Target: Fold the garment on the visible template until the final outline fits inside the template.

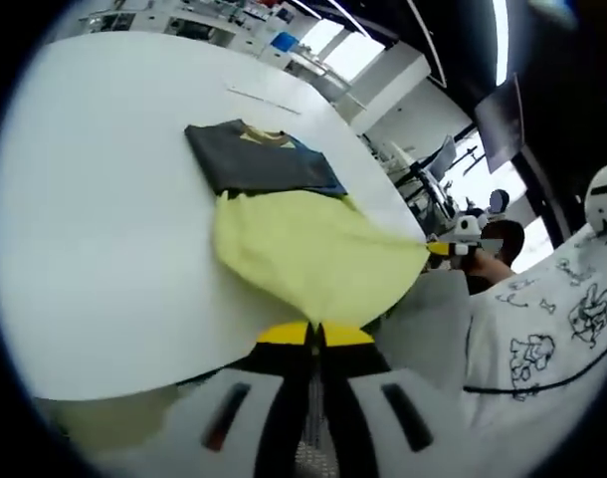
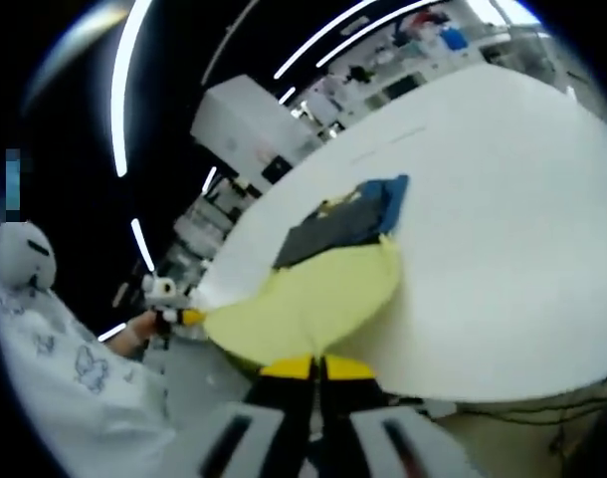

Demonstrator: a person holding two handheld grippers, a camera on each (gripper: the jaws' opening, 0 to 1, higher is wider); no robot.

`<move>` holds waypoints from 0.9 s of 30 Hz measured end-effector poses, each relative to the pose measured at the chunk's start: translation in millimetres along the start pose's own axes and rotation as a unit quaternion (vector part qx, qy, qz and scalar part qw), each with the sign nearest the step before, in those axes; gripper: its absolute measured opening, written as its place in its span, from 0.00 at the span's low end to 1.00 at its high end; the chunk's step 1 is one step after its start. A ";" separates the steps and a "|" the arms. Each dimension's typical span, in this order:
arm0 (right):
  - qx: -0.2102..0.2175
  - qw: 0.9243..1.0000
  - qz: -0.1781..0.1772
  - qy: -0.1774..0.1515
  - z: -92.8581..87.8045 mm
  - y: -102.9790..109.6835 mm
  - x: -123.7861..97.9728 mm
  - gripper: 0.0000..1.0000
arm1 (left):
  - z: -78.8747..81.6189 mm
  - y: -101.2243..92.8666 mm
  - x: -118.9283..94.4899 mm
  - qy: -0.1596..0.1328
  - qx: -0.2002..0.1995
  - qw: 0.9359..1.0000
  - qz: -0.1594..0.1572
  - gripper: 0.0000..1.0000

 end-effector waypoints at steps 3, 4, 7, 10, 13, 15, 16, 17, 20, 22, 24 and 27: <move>-0.003 1.000 0.006 -0.012 13.8 0.7 6.6 0.00 | 13.7 -0.9 4.2 -0.011 0.009 1.000 -0.002 0.00; -0.006 1.000 0.008 -0.016 20.6 -0.2 9.6 0.00 | 18.2 -0.3 5.9 -0.014 0.013 1.000 -0.002 0.00; -0.015 0.999 0.013 -0.025 37.0 -2.2 18.2 0.00 | 37.3 8.4 14.0 -0.039 0.012 0.999 0.002 0.00; -0.026 0.999 0.017 -0.044 62.5 -6.8 31.4 0.00 | 58.2 17.4 24.1 -0.064 0.003 0.998 0.011 0.00; -0.028 0.997 0.019 -0.066 87.8 -11.1 44.7 0.00 | 86.1 28.1 35.8 -0.098 -0.001 0.995 0.019 0.00; -0.034 0.996 0.021 -0.082 106.2 -13.9 54.5 0.00 | 106.7 37.0 44.3 -0.121 -0.005 0.992 0.027 0.00; -0.034 0.995 0.020 -0.090 113.6 -14.9 58.3 0.00 | 114.2 39.7 47.8 -0.127 -0.006 0.991 0.029 0.00; -0.038 0.994 0.022 -0.099 124.0 -15.2 64.4 0.00 | 122.4 43.0 51.6 -0.131 -0.004 0.991 0.032 0.00; -0.054 0.993 0.017 -0.104 147.1 -24.4 76.9 0.00 | 145.1 50.6 65.7 -0.136 0.011 0.990 0.036 0.00; -0.058 0.993 0.015 -0.106 160.0 -32.7 85.9 0.00 | 158.6 59.7 74.2 -0.141 0.019 0.989 0.039 0.00; -0.065 0.992 0.012 -0.108 170.3 -41.0 95.3 0.00 | 165.0 60.9 83.7 -0.146 0.020 0.988 0.044 0.00; -0.063 0.991 0.001 -0.119 183.5 -53.2 108.5 0.00 | 174.1 69.1 94.3 -0.157 0.014 0.986 0.054 0.00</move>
Point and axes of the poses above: the point that each gripper's makers call its tool centre point, and the gripper's own axes: x roughly forward along the fingers, y roughly to its left, z roughly out of its top, the point moved 8 cm from there along -x, roughly backward along the fingers, and after that the axes turned 7 degrees about -y, right-handed, at the moved point
